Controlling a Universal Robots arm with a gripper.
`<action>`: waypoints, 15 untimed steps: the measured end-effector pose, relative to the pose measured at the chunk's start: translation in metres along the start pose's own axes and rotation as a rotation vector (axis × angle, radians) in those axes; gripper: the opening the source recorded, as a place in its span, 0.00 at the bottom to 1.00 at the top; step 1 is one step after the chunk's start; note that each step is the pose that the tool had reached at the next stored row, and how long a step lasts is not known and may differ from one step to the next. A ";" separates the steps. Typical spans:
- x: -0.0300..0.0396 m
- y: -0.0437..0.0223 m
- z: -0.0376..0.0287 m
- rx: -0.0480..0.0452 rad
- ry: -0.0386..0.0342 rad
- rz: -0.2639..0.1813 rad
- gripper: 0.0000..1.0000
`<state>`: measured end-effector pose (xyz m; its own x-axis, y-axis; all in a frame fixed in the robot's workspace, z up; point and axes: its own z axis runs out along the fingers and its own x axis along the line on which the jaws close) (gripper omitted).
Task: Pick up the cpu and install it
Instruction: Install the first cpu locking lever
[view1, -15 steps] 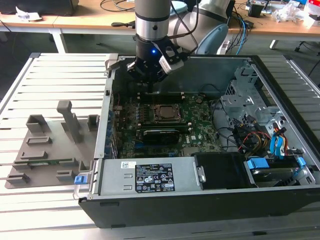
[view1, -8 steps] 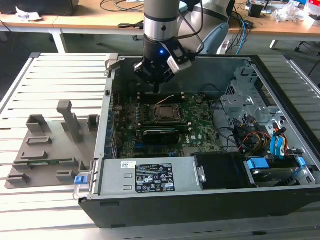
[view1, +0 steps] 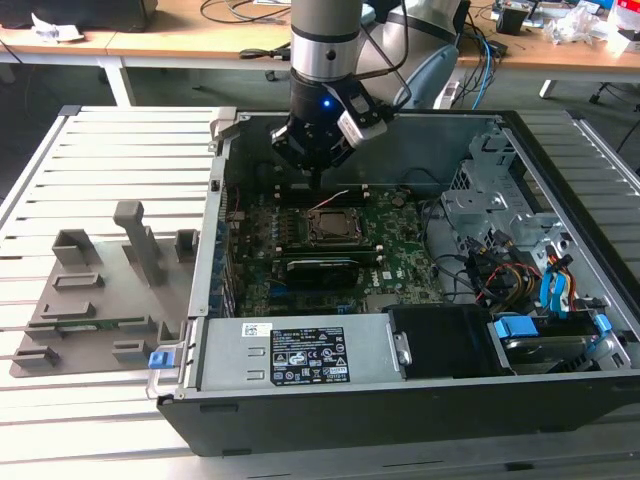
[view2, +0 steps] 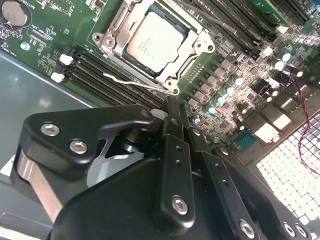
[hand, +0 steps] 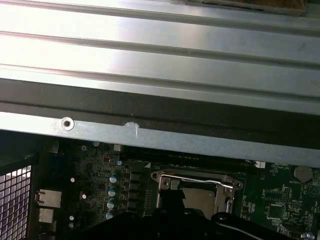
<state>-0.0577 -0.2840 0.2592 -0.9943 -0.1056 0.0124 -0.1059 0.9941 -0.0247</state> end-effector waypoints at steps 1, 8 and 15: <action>0.0000 0.0001 0.0003 0.0011 -0.0104 0.000 0.11; -0.0001 0.0002 0.0080 0.0080 -0.0213 0.043 0.11; -0.0002 0.0012 0.0195 0.0079 -0.0214 0.043 0.11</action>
<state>-0.0577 -0.2833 0.2397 -0.9980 -0.0632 -0.0103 -0.0628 0.9975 -0.0327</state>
